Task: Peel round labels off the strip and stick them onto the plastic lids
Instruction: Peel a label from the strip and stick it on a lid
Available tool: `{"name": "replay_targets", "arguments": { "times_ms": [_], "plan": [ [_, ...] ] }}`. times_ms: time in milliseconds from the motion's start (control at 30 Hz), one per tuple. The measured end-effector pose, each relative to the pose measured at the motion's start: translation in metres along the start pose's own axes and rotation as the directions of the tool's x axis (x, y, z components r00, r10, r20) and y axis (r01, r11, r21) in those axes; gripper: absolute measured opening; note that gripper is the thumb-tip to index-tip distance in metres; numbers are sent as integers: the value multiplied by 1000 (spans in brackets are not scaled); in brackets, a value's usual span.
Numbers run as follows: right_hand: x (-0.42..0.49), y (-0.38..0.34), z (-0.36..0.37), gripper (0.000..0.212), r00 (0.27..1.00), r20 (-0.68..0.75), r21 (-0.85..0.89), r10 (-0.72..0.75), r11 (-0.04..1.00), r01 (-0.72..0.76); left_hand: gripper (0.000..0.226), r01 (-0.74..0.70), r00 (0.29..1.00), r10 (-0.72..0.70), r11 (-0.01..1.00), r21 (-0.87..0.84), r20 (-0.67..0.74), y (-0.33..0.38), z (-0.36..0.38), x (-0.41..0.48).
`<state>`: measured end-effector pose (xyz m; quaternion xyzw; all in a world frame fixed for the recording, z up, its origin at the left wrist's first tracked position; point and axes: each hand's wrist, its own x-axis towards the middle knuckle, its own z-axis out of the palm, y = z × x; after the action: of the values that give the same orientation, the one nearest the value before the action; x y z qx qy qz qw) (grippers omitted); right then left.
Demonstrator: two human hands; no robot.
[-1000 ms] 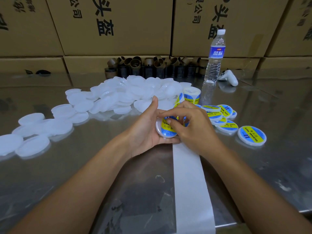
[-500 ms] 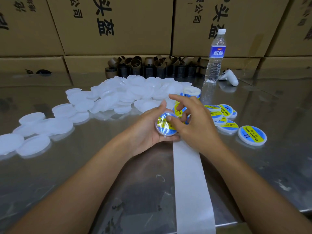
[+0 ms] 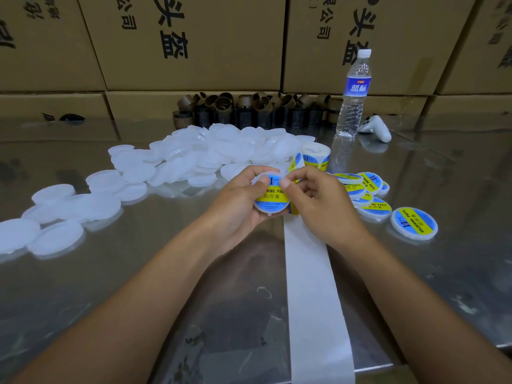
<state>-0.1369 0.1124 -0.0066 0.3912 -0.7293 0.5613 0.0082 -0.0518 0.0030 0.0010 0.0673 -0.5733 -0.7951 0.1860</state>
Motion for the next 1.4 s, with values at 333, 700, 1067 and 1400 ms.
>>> {"name": "replay_targets", "arguments": {
  "times_ms": [333,700,1067,1400],
  "plan": [
    [1,-3,-3,15,998,-31,46,53,998,-51,17,-47,999,44,981,189,16,-4,-7,2],
    [-2,-6,-1,6,997,66,69,38,997,-42,5,-81,993,98,972,221,-67,-6,-12,4],
    [-1,-2,-1,8,998,-61,96,10,995,-4,16,-100,988,129,951,294,-82,-4,-6,-1],
    [-1,-3,-1,15,1000,-28,59,-8,998,9,16,-53,987,88,971,235,-138,-4,-10,3]
  ]
}}
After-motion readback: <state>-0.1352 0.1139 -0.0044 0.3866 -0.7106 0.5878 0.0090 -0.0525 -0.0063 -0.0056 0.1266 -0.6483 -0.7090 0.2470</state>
